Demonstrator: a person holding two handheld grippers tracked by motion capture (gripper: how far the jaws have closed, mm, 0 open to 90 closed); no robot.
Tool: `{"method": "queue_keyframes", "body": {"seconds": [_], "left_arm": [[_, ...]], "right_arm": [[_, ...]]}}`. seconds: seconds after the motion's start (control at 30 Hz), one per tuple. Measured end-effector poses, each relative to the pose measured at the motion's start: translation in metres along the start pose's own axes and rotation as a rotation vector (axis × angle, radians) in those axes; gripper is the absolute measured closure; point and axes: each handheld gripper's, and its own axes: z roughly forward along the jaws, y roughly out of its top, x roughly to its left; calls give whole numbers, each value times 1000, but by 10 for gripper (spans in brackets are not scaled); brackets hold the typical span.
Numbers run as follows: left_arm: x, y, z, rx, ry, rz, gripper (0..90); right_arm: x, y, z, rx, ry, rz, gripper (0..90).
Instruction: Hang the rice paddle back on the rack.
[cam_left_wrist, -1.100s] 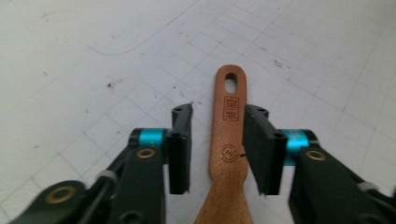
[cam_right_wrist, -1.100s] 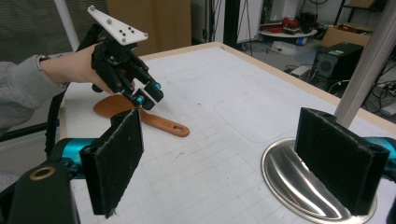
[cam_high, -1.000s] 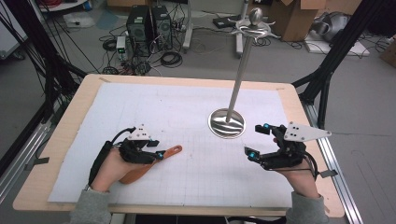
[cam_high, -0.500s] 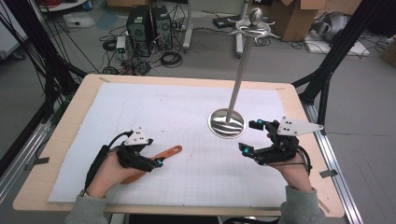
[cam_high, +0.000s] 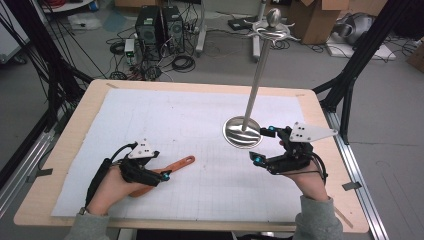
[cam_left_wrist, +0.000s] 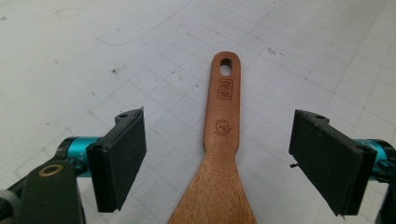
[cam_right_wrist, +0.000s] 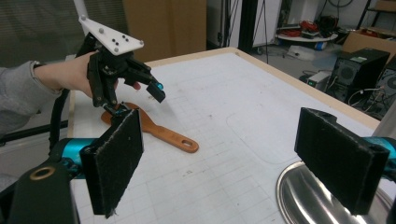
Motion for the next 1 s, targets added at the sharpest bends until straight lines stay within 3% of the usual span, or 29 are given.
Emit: {"method": "queue_keyframes", "body": {"seconds": [0.33,0.43,0.73,1.0], "left_arm": [[0,4,8,41,-21,16,222],[0,6,11,71,-13,44,201],[7,2,20,128,-52,30,212],[7,4,24,154,-67,20,282]], "right_arm": [[2,-3,-8,6,-21,8,141],[3,-4,-10,12,-27,8,141],[4,-7,-17,15,-39,12,143],[5,-9,-20,23,-47,14,142]]}}
